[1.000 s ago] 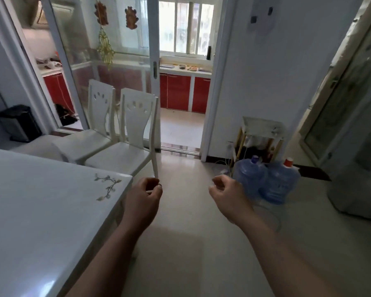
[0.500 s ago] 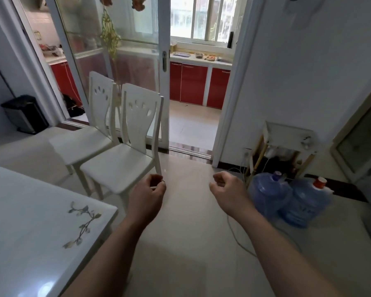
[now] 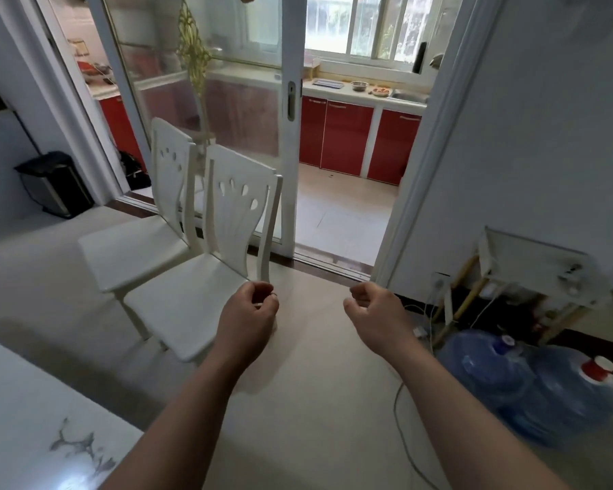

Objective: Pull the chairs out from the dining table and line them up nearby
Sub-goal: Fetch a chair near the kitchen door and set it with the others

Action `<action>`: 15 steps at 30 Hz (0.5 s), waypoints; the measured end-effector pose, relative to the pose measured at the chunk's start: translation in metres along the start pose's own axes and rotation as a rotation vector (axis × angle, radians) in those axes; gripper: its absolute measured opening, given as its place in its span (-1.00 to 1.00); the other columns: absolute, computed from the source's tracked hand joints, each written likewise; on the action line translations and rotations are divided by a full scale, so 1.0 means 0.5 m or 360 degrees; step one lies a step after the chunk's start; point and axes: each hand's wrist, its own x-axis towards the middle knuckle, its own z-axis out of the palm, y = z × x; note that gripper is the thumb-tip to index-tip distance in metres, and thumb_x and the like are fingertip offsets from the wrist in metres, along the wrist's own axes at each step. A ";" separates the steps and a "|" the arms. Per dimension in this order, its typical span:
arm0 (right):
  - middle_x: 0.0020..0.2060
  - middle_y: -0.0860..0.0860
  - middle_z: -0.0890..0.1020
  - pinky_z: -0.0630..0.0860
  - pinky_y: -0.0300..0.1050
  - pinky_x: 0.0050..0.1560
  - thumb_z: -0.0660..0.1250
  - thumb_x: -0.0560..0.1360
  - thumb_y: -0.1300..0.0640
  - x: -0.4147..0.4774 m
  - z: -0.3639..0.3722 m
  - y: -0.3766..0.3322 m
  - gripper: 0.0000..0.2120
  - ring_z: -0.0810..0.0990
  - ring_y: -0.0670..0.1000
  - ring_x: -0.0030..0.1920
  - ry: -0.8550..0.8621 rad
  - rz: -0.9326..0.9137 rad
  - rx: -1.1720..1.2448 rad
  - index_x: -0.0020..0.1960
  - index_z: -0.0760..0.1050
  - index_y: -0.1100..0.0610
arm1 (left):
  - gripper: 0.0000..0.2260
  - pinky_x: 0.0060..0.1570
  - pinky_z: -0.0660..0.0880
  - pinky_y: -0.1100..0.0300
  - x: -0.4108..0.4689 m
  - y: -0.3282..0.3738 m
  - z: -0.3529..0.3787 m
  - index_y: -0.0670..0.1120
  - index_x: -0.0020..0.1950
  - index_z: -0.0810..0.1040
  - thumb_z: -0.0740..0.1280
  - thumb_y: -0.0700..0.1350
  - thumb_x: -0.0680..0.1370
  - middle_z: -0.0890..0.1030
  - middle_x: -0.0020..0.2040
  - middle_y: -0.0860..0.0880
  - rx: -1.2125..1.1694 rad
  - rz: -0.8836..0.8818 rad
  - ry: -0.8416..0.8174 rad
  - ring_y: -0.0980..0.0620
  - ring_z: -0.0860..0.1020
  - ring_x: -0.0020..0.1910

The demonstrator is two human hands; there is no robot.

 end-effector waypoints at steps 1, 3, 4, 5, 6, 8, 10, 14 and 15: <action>0.13 0.05 0.63 0.49 -0.13 0.16 0.30 0.51 0.05 0.028 0.002 0.000 -0.66 0.59 0.01 0.12 -0.0022 -0.0008 0.0014 0.23 0.53 0.15 | -0.72 0.03 0.44 0.18 0.020 0.003 0.009 -0.12 0.28 0.50 0.24 -0.11 0.59 0.60 0.13 -0.06 -0.0001 -0.0009 0.0015 0.03 0.54 0.06; 0.13 0.04 0.63 0.48 -0.15 0.17 0.30 0.51 0.05 0.090 0.005 0.000 -0.66 0.59 0.01 0.13 -0.0069 -0.0041 0.0028 0.24 0.53 0.15 | -0.72 0.04 0.46 0.18 0.063 0.011 0.030 -0.12 0.28 0.50 0.24 -0.11 0.59 0.61 0.13 -0.08 -0.0002 -0.0034 0.0048 -0.01 0.56 0.08; 0.14 0.03 0.63 0.47 -0.16 0.16 0.29 0.51 0.05 0.119 0.004 -0.001 -0.66 0.59 0.01 0.14 -0.0090 -0.0063 0.0012 0.24 0.53 0.15 | -0.72 0.03 0.45 0.19 0.083 0.015 0.041 -0.13 0.28 0.50 0.24 -0.11 0.59 0.61 0.13 -0.08 -0.0004 -0.0052 0.0063 -0.02 0.57 0.09; 0.13 0.03 0.63 0.47 -0.17 0.15 0.29 0.51 0.05 0.156 0.000 -0.002 -0.67 0.59 0.01 0.14 -0.0104 -0.0088 -0.0002 0.23 0.53 0.14 | -0.72 0.03 0.45 0.19 0.110 0.022 0.056 -0.14 0.28 0.50 0.24 -0.11 0.59 0.61 0.13 -0.09 -0.0023 -0.0068 0.0088 -0.03 0.57 0.09; 0.11 0.03 0.64 0.47 -0.16 0.14 0.29 0.51 0.05 0.187 -0.004 -0.003 -0.68 0.59 0.02 0.12 -0.0109 -0.0117 -0.0017 0.22 0.54 0.14 | -0.72 0.01 0.44 0.20 0.131 0.029 0.068 -0.14 0.27 0.50 0.24 -0.12 0.58 0.61 0.12 -0.09 -0.0033 -0.0085 0.0111 -0.03 0.57 0.08; 0.06 0.04 0.65 0.49 -0.13 0.11 0.29 0.51 0.07 0.260 -0.019 -0.007 -0.72 0.60 0.03 0.07 -0.0117 -0.0184 -0.0016 0.17 0.55 0.15 | -0.73 0.00 0.43 0.20 0.183 0.049 0.096 -0.15 0.25 0.51 0.25 -0.13 0.58 0.62 0.09 -0.11 -0.0049 -0.0098 0.0182 -0.05 0.58 0.08; 0.01 0.06 0.65 0.50 -0.12 0.07 0.29 0.52 0.09 0.340 -0.040 -0.007 -0.75 0.60 0.05 0.02 -0.0156 -0.0240 -0.0007 0.14 0.55 0.16 | -0.74 0.00 0.43 0.19 0.240 0.074 0.128 -0.15 0.25 0.51 0.24 -0.14 0.58 0.61 0.10 -0.11 -0.0065 -0.0122 0.0260 -0.05 0.57 0.08; 0.05 0.05 0.66 0.50 -0.15 0.05 0.28 0.51 0.08 0.481 -0.065 -0.003 -0.69 0.59 0.04 0.02 -0.0222 -0.0332 -0.0030 0.21 0.54 0.16 | -0.73 0.01 0.43 0.18 0.340 0.113 0.179 -0.14 0.26 0.51 0.24 -0.13 0.58 0.60 0.13 -0.10 -0.0092 -0.0172 0.0397 -0.02 0.55 0.07; 0.08 0.05 0.65 0.51 -0.12 0.09 0.28 0.51 0.07 0.511 -0.065 -0.001 -0.67 0.59 0.04 0.06 -0.0243 -0.0344 -0.0026 0.22 0.54 0.15 | -0.73 0.03 0.44 0.17 0.361 0.118 0.190 -0.14 0.26 0.50 0.23 -0.12 0.58 0.60 0.14 -0.10 -0.0095 -0.0181 0.0418 -0.02 0.55 0.08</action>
